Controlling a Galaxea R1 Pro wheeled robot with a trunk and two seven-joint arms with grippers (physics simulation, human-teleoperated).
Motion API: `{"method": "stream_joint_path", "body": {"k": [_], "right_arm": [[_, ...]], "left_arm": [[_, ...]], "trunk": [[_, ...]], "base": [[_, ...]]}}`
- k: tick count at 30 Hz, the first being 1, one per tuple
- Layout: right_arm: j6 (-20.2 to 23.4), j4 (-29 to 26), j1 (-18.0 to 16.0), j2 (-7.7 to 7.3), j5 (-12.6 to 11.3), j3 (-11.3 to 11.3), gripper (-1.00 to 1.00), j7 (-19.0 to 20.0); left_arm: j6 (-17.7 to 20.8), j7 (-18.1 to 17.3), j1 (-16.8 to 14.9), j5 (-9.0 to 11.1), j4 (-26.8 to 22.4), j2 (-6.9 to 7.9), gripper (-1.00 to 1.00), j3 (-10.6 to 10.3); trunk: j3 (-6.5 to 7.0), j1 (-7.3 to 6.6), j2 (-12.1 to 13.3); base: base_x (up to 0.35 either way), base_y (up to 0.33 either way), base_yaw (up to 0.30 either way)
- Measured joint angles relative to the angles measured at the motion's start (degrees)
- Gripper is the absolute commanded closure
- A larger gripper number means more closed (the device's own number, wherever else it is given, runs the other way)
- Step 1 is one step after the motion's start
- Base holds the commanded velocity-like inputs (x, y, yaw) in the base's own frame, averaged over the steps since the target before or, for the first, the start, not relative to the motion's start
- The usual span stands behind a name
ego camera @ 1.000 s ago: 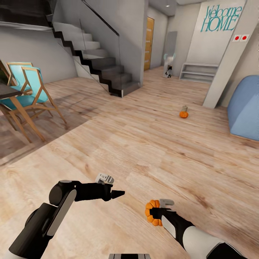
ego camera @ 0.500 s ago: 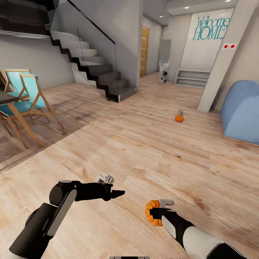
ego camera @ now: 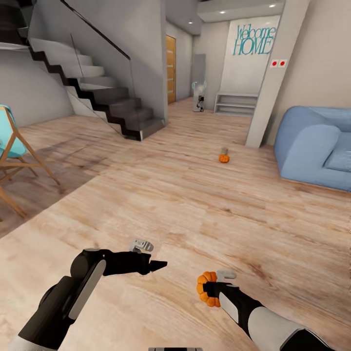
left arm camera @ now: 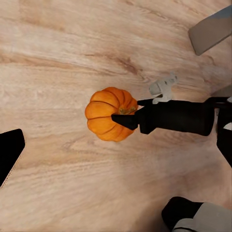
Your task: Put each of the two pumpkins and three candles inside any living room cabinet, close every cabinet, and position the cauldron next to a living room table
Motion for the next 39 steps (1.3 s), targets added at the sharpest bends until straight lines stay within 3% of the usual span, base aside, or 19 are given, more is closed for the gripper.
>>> {"method": "stream_joint_path", "body": {"k": [25, 32, 39], "right_arm": [[0.3, 0.12, 0.27, -0.14, -0.69, -0.63, 1.0, -0.06], [0.3, 0.06, 0.33, -1.29, -0.88, -0.63, 1.0, -0.04], [0.08, -0.05, 0.34, -1.4, -0.96, -0.57, 1.0, 0.01]], "left_arm": [[-1.35, 0.09, 0.0, -0.07, 0.7, -0.01, -1.0, -0.46], [-1.63, 0.06, 0.0, -0.12, 0.72, -0.01, -1.0, -0.56], [-1.72, 0.03, 0.01, -0.1, 0.65, 0.0, -1.0, -0.65]], "trunk": [[0.0, 0.0, 0.0], [0.0, 0.0, 0.0], [0.0, 0.0, 0.0]], "base": [[0.267, 0.208, -0.283], [0.297, 0.174, -0.291], [0.306, 0.153, -0.142]]}}
